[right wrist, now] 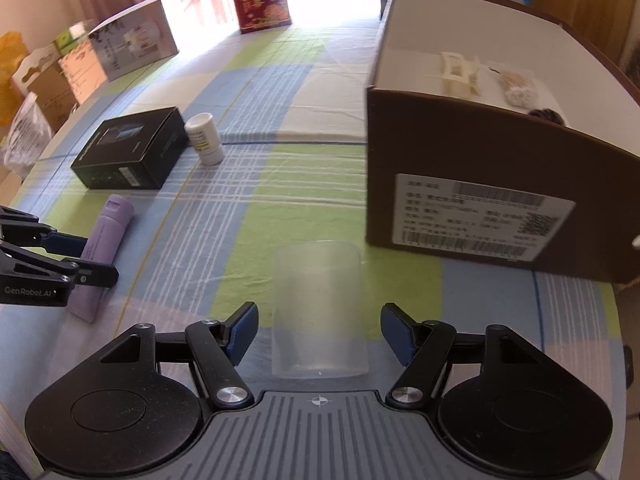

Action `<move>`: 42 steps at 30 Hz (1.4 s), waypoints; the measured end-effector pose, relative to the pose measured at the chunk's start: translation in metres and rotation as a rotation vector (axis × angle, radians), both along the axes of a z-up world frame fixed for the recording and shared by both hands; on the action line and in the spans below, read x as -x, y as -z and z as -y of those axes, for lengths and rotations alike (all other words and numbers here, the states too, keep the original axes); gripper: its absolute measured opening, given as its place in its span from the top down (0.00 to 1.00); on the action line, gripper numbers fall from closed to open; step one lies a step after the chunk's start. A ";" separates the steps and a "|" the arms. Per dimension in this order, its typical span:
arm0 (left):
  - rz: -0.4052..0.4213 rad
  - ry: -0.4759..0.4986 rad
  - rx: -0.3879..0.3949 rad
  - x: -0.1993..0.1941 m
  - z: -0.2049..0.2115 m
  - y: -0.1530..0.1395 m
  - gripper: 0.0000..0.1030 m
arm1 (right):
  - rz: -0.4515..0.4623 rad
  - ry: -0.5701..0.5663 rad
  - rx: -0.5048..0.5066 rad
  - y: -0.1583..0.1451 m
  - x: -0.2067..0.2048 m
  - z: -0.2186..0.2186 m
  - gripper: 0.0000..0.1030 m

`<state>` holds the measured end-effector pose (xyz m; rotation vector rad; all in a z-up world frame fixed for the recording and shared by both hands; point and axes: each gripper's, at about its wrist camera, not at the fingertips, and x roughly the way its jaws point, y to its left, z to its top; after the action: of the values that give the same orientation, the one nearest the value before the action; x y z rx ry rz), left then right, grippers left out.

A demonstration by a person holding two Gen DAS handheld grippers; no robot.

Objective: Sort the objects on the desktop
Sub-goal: 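Grasp the purple tube with left tool while right tool grasps clear cup, then carry the purple tube and clear cup over the brown cardboard box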

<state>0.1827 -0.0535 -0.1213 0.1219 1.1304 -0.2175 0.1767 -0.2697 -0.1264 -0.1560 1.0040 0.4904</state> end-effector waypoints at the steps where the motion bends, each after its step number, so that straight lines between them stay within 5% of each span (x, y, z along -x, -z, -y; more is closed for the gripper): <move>1: -0.004 -0.008 0.002 0.001 0.000 0.000 0.66 | -0.003 -0.008 0.005 0.002 0.000 -0.001 0.37; 8: -0.018 -0.107 0.043 -0.015 -0.005 -0.001 0.68 | 0.001 -0.051 0.016 0.008 -0.003 -0.005 0.37; 11: -0.008 -0.105 0.011 -0.017 0.002 -0.001 0.70 | 0.022 -0.082 0.042 0.007 0.000 -0.005 0.52; 23: -0.035 -0.093 0.040 0.006 0.018 -0.006 0.73 | -0.048 -0.079 -0.014 -0.003 0.008 0.017 0.52; 42: 0.165 0.011 0.143 0.016 0.066 -0.101 0.73 | 0.027 -0.005 -0.171 -0.080 0.006 0.083 0.52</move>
<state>0.1672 -0.1198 -0.0198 0.0183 0.9475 -0.2919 0.1709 -0.3529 -0.0460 -0.0124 0.9311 0.5744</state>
